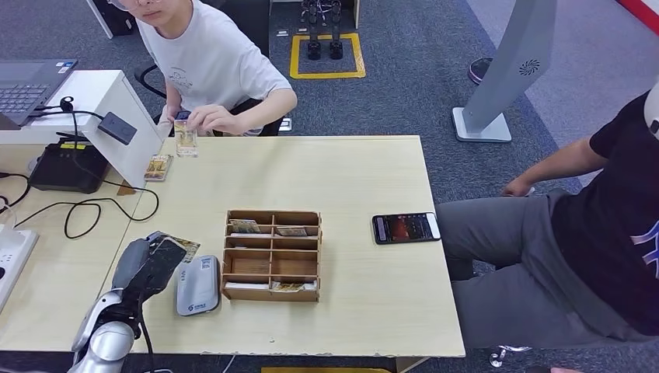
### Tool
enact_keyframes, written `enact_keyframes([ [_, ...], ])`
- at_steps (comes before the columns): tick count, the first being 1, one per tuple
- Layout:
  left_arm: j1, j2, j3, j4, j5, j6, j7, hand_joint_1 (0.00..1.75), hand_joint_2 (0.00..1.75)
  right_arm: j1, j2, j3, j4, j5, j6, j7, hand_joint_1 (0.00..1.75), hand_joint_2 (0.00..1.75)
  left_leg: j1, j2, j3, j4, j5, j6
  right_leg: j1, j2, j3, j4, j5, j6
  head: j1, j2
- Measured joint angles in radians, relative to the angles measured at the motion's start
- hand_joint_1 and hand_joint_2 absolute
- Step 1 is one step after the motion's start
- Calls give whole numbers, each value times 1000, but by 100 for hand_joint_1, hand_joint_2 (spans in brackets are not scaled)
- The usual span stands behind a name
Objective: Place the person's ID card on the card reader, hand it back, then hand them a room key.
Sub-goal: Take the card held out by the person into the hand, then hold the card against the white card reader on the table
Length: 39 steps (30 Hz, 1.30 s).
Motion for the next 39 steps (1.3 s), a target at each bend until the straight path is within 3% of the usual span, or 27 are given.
enact_keyframes([
  [9,57,-9,67,-36,43,-36,27,175,175,2,3,-24,-2,0,-12,-4,0,0,0,0,0,0,0,0,0,0,0,0,0,0,0,0],
  [22,105,-22,54,-86,113,-129,83,175,175,2,4,-46,-2,16,-13,-2,0,0,0,0,0,0,0,0,0,0,0,0,0,0,0,0],
  [32,104,-27,30,-94,81,-125,104,175,175,2,4,-59,-2,19,-13,-3,0,0,0,0,0,0,0,0,0,0,0,0,0,0,0,0],
  [39,97,-41,-3,-60,-28,-63,141,175,175,0,10,-60,-3,32,-11,4,0,0,0,0,0,0,0,0,0,0,0,0,0,0,0,0],
])
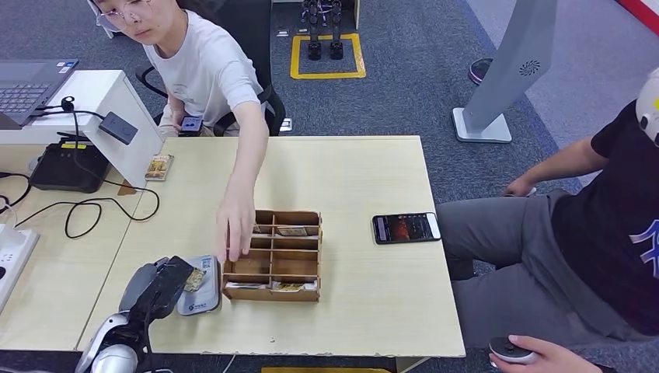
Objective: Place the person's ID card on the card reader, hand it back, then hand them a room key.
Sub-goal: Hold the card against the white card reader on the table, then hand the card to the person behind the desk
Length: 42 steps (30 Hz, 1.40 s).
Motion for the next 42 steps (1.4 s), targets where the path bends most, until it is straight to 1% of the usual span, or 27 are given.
enact_keyframes([
  [5,-16,-16,-10,60,-109,57,20,175,175,-3,2,0,-3,0,-2,-6,0,0,0,0,0,0,0,0,0,0,0,0,0,0,0,0],
  [11,-23,-27,-10,95,-192,69,32,175,175,-4,2,0,-4,0,-2,-5,0,0,0,0,1,0,0,0,0,0,1,0,0,0,0,0],
  [15,-29,-37,-10,113,-269,93,44,175,175,-5,3,1,-4,0,-3,-8,0,0,0,0,1,0,0,0,0,0,2,0,0,0,0,0],
  [18,-32,-47,-11,121,-297,100,31,175,175,-5,4,1,-4,0,-5,-9,0,0,0,0,2,0,0,0,0,0,2,0,0,0,0,0],
  [19,-32,-51,-11,122,-283,93,17,175,175,-5,4,1,-4,0,-5,-9,0,0,0,0,2,0,0,0,0,0,2,0,0,0,0,0],
  [21,-34,-57,-10,122,-194,58,-30,175,175,-5,4,1,-4,0,-5,-10,0,0,0,0,2,0,1,1,0,-1,3,0,0,0,0,0],
  [25,-33,-65,-1,103,97,-33,-136,175,175,-5,4,5,-4,0,-8,-19,0,0,0,-1,2,0,2,1,0,-2,3,0,0,0,0,0],
  [29,-37,-70,15,76,309,-43,-189,175,175,-5,4,15,-4,0,-19,-26,0,0,0,-1,2,0,2,1,0,-2,2,0,1,0,0,0],
  [33,-55,-74,23,59,448,-36,-214,175,175,-7,3,25,-3,0,-24,-28,0,0,0,-1,1,0,2,1,0,-2,2,0,1,0,0,0],
  [35,-76,-75,28,57,526,-17,-250,175,175,-8,2,31,-3,0,-28,-29,0,0,0,-1,1,0,2,1,0,-2,1,0,1,0,0,0],
  [37,-115,-75,33,57,550,34,-295,175,175,-10,0,38,-3,0,-31,-30,0,0,0,-2,0,1,3,1,0,-2,1,0,2,0,0,0],
  [40,-193,-75,39,58,496,141,-348,175,175,-16,-2,52,-3,0,-32,-27,0,0,0,-2,-1,1,3,1,0,-3,1,0,3,1,0,0],
  [42,-241,-74,40,64,414,215,-372,175,175,-19,-2,64,-3,0,-29,-25,0,0,0,-2,-1,1,4,1,0,-3,1,0,3,1,0,0],
])
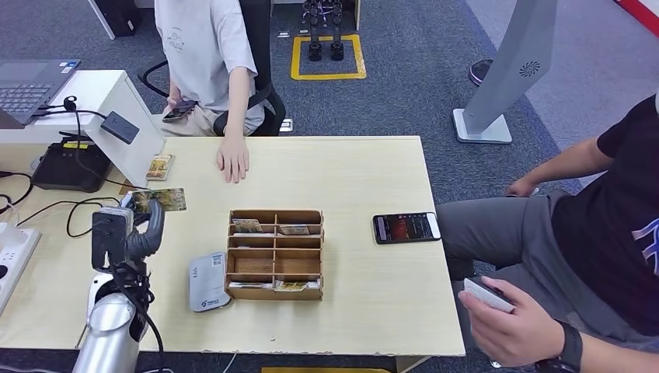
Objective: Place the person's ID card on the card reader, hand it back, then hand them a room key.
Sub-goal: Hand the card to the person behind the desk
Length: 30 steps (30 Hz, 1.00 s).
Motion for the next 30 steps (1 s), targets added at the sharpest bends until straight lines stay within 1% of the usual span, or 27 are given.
enact_keyframes([
  [2,-40,3,0,11,-113,81,-21,175,175,-2,0,14,0,0,6,2,0,0,0,0,0,0,0,0,0,0,0,0,0,0,0,0],
  [4,-73,9,0,31,-259,174,-36,175,175,-4,0,30,0,0,11,3,0,0,0,0,0,0,0,0,0,0,0,0,0,0,0,0],
  [8,-123,37,-4,97,-631,384,-47,175,175,-12,-1,68,0,0,19,-2,0,0,0,1,0,0,0,0,0,1,0,0,0,0,0,0],
  [10,-141,52,-4,130,-761,444,-57,175,175,-16,-3,84,0,0,25,-2,0,0,0,1,0,0,0,0,0,2,0,0,0,0,0,0],
  [12,-146,56,-4,141,-803,459,-63,175,175,-18,-4,90,0,0,27,-2,0,0,0,1,0,0,0,0,0,1,0,0,0,0,0,0],
  [17,-147,56,-4,143,-806,460,-64,175,175,-18,-4,91,0,0,27,-2,0,0,0,1,0,0,0,0,0,1,0,0,0,0,0,0],
  [22,-164,73,5,206,-876,471,-83,175,175,-24,-8,124,0,0,25,-4,0,0,0,1,0,0,0,0,0,2,-1,0,0,0,0,0],
  [25,-166,67,22,213,-928,471,-103,175,175,-24,-9,130,0,-1,23,-7,0,0,0,1,0,0,0,0,0,2,-1,0,0,0,0,0],
  [30,-168,61,29,221,-947,471,-108,175,175,-23,-11,131,1,-1,24,-7,0,0,0,1,0,0,0,0,0,2,-1,0,0,0,0,0],
])
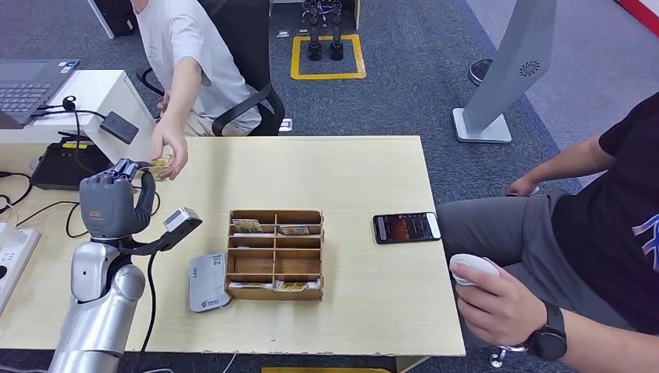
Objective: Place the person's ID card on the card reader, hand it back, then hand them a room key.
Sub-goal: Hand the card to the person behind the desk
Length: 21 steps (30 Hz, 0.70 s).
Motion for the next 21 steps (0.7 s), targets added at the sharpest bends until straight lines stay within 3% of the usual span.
enact_keyframes([
  [4,-1,0,0,6,7,0,7,175,175,0,0,2,1,0,0,-7,0,0,0,0,0,0,0,0,0,0,0,0,0,0,0,0],
  [8,-4,0,0,8,-4,0,24,0,175,-2,-1,3,1,-2,0,-9,0,0,0,0,0,0,0,0,0,0,0,0,0,0,0,0],
  [11,-11,0,0,10,-11,0,48,0,175,-2,-1,3,1,-7,0,-8,0,0,0,0,0,0,0,0,0,0,0,0,0,0,0,0],
  [15,-24,-3,-9,13,96,-41,103,0,175,2,-1,3,1,-22,-3,-1,0,0,0,0,0,0,0,0,0,0,0,0,0,0,0,0],
  [21,43,-3,-78,-85,309,-283,125,0,175,11,-1,-4,3,-47,-13,5,0,0,0,1,-1,0,0,0,0,1,0,0,0,0,0,0],
])
